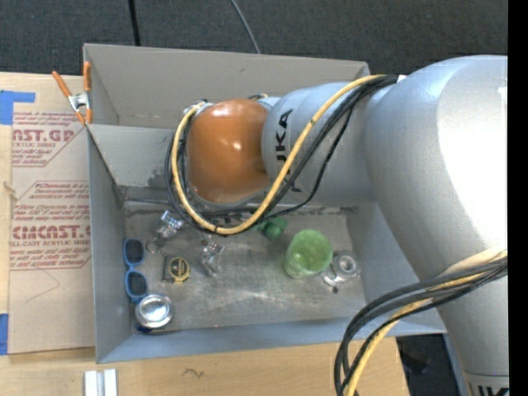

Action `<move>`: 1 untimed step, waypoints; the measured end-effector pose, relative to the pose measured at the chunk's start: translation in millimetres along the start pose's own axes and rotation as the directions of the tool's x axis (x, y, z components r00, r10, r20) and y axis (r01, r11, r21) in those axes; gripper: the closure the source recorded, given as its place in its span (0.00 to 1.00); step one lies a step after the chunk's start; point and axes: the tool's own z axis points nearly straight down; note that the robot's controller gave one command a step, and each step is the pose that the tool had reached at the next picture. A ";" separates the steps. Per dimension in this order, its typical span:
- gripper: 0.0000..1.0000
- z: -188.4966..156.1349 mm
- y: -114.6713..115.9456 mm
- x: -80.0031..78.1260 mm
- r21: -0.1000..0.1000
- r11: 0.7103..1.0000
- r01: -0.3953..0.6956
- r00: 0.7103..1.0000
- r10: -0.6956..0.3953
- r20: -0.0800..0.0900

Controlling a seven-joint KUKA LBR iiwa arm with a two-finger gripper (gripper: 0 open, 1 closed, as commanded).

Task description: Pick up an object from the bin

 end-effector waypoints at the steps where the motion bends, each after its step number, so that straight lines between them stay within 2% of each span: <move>1: 0.00 1.4 53.2 -11.9 -0.005 0.988 0.156 0.988 -0.156 -0.006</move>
Offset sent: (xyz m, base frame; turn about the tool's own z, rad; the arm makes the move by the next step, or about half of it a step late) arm -0.0363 0.0368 -0.0025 -0.1539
